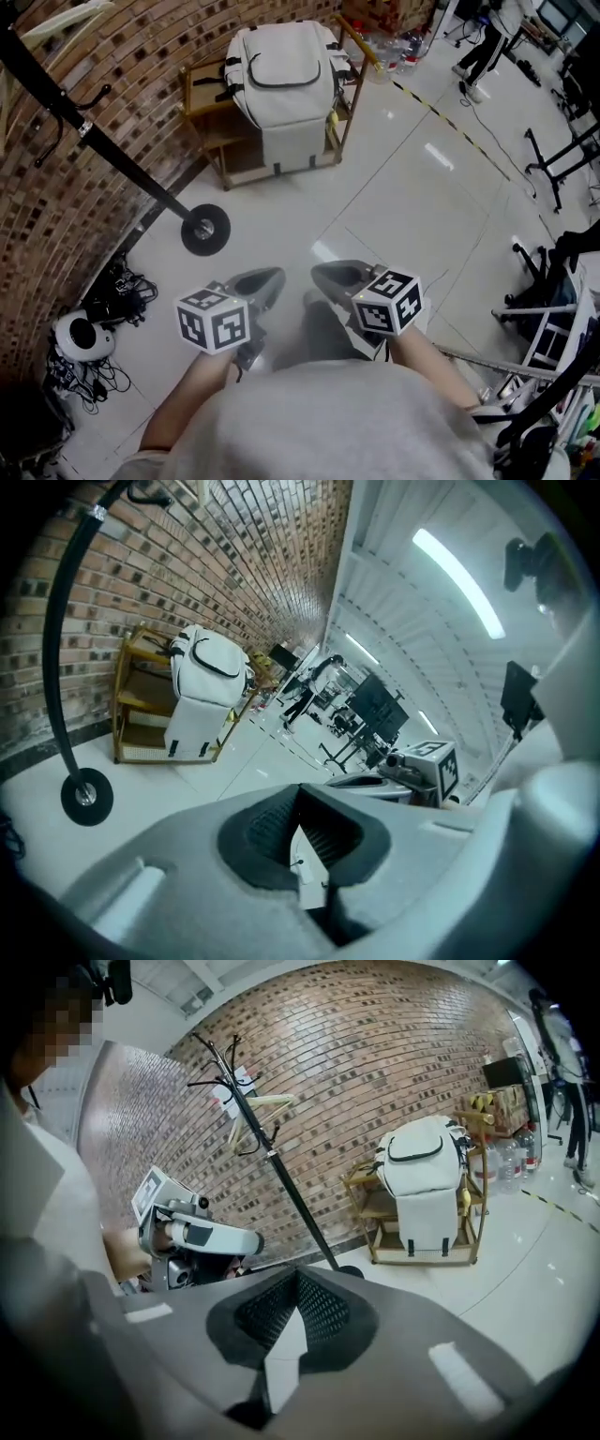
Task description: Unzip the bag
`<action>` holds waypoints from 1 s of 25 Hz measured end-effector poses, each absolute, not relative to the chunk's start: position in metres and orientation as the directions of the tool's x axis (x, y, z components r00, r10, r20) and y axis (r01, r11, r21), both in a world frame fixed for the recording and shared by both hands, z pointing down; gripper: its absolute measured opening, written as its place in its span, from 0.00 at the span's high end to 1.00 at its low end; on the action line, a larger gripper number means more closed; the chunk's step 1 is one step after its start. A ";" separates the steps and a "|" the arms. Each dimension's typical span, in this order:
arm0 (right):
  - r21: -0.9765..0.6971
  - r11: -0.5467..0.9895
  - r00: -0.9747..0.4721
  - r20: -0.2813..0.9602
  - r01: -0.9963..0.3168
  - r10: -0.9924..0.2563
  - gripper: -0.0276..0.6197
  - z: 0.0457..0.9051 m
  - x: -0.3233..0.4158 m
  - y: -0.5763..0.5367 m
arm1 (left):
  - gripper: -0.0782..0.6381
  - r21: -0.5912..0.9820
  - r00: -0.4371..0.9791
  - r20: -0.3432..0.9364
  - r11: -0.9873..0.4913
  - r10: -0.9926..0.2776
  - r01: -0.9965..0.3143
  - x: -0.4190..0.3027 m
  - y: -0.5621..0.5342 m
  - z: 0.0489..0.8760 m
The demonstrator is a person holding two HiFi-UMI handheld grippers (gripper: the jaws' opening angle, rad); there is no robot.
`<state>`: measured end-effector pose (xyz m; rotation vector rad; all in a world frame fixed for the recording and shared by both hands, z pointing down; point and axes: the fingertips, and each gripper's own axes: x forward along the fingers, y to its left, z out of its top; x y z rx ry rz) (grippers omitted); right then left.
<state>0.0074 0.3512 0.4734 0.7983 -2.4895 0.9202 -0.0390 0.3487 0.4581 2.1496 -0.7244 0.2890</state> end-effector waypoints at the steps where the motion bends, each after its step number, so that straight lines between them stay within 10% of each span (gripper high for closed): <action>1: -0.466 0.626 -0.768 0.511 -0.625 -0.387 0.95 0.470 -0.002 0.360 | 0.89 0.628 0.805 0.441 -0.504 -0.398 -0.593 -0.050 0.359 0.456; 25: -0.379 0.643 -0.723 0.544 -0.665 -0.427 0.95 0.413 -0.086 0.409 | 0.89 0.616 0.826 0.366 -0.554 -0.429 -0.560 -0.137 0.410 0.406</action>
